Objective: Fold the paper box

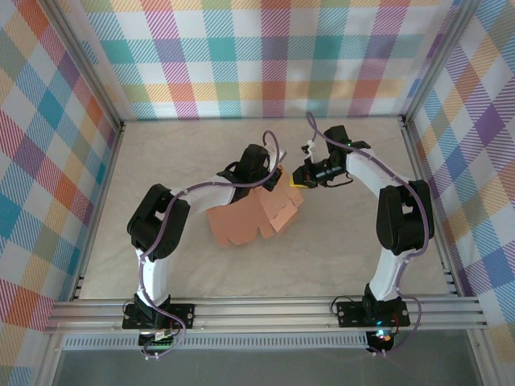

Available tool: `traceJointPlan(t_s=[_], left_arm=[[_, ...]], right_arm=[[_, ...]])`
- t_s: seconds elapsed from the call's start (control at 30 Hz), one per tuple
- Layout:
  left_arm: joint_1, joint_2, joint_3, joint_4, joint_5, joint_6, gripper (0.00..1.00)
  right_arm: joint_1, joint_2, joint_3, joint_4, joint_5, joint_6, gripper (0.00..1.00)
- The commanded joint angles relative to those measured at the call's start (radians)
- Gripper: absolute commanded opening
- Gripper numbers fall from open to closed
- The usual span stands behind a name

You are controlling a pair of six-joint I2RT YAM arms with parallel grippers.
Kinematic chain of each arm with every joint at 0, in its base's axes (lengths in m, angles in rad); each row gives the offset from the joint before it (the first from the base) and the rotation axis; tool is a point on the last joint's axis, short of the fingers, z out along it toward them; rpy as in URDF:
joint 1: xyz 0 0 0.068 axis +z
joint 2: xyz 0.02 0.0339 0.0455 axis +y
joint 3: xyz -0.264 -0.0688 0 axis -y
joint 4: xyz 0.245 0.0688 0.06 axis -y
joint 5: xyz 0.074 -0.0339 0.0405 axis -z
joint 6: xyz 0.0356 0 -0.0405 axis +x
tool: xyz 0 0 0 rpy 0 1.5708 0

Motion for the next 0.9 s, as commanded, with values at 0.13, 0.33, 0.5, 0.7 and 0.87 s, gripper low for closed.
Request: traceJointPlan(t_s=[0.13, 0.33, 0.5, 0.7, 0.87], left_arm=[[-0.181, -0.047, -0.018, 0.05, -0.169, 0.133, 0.04], [-0.157, -0.067, -0.034, 0.068, -0.12, 0.072, 0.08], [-0.089, -0.119, -0.034, 0.042, 0.068, -0.059, 0.32], [-0.006, -0.243, -0.101, 0.063, 0.21, -0.209, 0.7], [0.121, -0.346, -0.241, 0.097, 0.33, -0.331, 0.82]], right_arm=[[-0.002, -0.007, 0.009, 0.119, 0.005, -0.023, 0.0], [-0.003, -0.009, 0.008, 0.109, 0.016, -0.033, 0.0], [-0.002, -0.019, 0.001, 0.096, 0.05, -0.061, 0.0], [-0.002, -0.04, -0.03, 0.097, 0.151, -0.152, 0.0], [-0.004, -0.091, -0.093, 0.163, 0.153, -0.244, 0.0]])
